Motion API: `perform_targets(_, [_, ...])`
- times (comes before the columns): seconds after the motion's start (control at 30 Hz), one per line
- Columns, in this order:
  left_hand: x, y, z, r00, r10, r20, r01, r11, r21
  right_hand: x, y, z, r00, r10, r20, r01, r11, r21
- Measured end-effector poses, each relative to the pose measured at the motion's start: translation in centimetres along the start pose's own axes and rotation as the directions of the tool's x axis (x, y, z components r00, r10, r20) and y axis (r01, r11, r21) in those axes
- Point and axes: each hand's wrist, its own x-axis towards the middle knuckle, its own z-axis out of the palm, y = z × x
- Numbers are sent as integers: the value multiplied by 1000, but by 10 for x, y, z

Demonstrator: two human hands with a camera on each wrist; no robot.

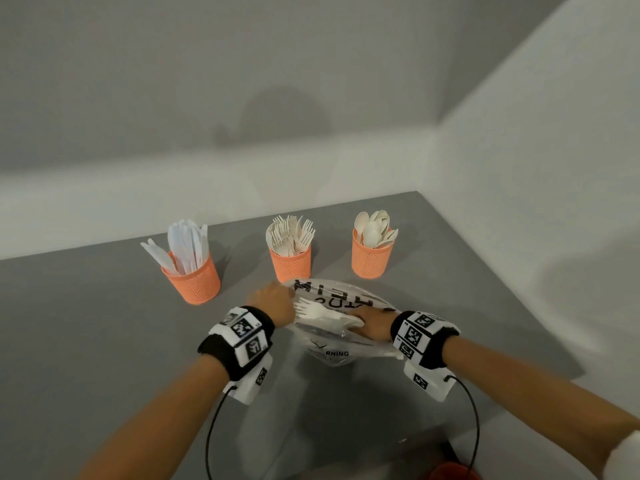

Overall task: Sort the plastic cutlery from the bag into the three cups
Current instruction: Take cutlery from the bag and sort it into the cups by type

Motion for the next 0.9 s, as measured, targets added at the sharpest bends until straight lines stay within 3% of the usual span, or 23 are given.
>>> perform_targets(0.1, [-9, -13, -12, 986, 165, -36, -166, 904, -395, 0, 5, 0, 996, -35, -78, 53, 971, 235])
perform_targets(0.2, [-9, -20, -11, 986, 97, -134, -164, 668, -726, 3, 2, -3, 983, 14, -184, 56, 926, 372])
perform_targets(0.27, [-7, -21, -6, 993, 59, -107, -121, 612, -782, 6, -5, -7, 966, -28, -257, 137, 899, 417])
perform_targets(0.43, [-9, -6, 1, 998, 53, -44, -66, 551, -832, 2, -42, -25, 921, -59, -385, 308, 715, 628])
perform_targets(0.53, [-10, -8, -3, 979, 20, -203, -165, 660, -732, -3, -60, -42, 873, -36, -487, 407, 605, 684])
perform_targets(0.57, [-11, -8, -5, 957, -22, -288, -204, 657, -726, -4, -65, -48, 855, -19, -519, 432, 579, 691])
perform_targets(0.6, [-13, -9, -7, 926, -88, -366, -246, 595, -765, -5, -70, -54, 837, 7, -546, 457, 539, 707])
perform_targets(0.63, [-16, -9, -9, 901, -171, -400, -280, 476, -834, -5, -76, -59, 824, 43, -565, 481, 474, 738])
perform_targets(0.7, [-21, -8, -10, 913, -268, -306, -279, 137, -951, -3, -87, -69, 803, 101, -588, 529, 335, 780])
perform_targets(0.8, [-26, -6, -5, 977, -202, -65, -125, -300, -946, 3, -110, -74, 772, 142, -620, 582, 234, 779])
perform_targets(0.9, [-30, -1, -3, 993, -59, 100, 51, -547, -835, 8, -130, -69, 768, 119, -629, 605, 185, 774])
